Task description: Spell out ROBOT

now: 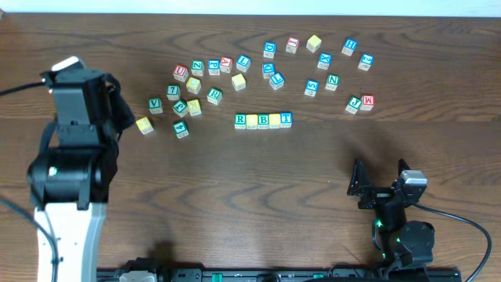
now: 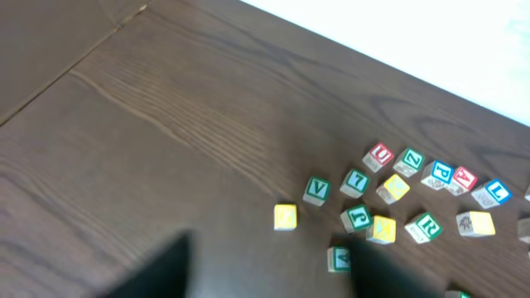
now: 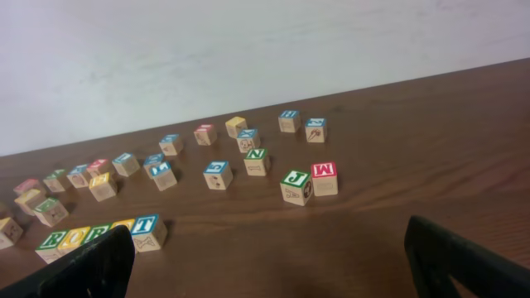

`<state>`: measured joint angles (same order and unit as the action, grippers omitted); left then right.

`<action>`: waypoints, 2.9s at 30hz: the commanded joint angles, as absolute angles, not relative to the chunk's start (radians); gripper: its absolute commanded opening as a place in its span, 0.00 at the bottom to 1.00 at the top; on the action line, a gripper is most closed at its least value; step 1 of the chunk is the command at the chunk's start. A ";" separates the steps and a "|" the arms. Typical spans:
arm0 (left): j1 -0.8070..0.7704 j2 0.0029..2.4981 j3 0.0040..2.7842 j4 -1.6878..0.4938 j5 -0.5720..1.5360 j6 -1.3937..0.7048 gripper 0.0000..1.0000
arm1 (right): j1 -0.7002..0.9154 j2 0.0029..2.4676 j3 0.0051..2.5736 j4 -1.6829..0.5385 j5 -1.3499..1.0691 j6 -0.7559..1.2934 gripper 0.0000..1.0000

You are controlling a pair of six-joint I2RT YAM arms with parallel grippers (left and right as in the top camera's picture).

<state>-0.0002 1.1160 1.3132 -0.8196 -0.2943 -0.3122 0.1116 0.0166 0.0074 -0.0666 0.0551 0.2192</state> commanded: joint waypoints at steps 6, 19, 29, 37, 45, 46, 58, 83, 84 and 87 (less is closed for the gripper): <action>0.033 0.849 1.106 -0.711 -0.303 -0.266 0.98 | 0.105 0.007 0.006 -0.071 0.047 0.223 0.99; 0.075 0.360 0.420 -0.128 -0.087 -0.031 0.98 | 0.105 0.007 0.006 -0.071 0.047 0.223 0.99; 0.076 0.089 0.096 0.044 -0.089 0.015 0.98 | 0.105 0.007 0.006 -0.071 0.047 0.223 0.99; 0.076 0.035 0.010 0.048 -0.089 0.059 0.98 | 0.105 0.007 0.006 -0.071 0.047 0.223 0.99; 0.075 0.001 0.004 -0.058 -0.089 0.097 0.98 | 0.105 0.007 0.006 -0.071 0.047 0.223 0.99; 0.075 0.001 0.004 -0.069 -0.089 0.096 0.98 | 0.105 0.007 0.006 -0.071 0.047 0.223 0.99; 0.075 0.004 0.004 -0.066 -0.086 0.093 0.98 | 0.105 0.007 0.006 -0.071 0.047 0.223 0.99; 0.075 0.004 0.004 -0.066 -0.086 0.093 0.98 | 0.105 0.007 0.006 -0.071 0.047 0.223 0.99; 0.075 0.004 0.004 -0.066 -0.086 0.093 0.98 | 0.105 0.007 0.006 -0.071 0.047 0.223 0.99; 0.075 0.004 0.004 -0.066 -0.086 0.093 0.98 | 0.105 0.007 0.006 -0.071 0.047 0.223 0.99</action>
<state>0.0711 0.0109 0.0212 -0.0223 -0.0795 0.0795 0.1116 0.0158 0.0071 -0.0673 0.0479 0.2195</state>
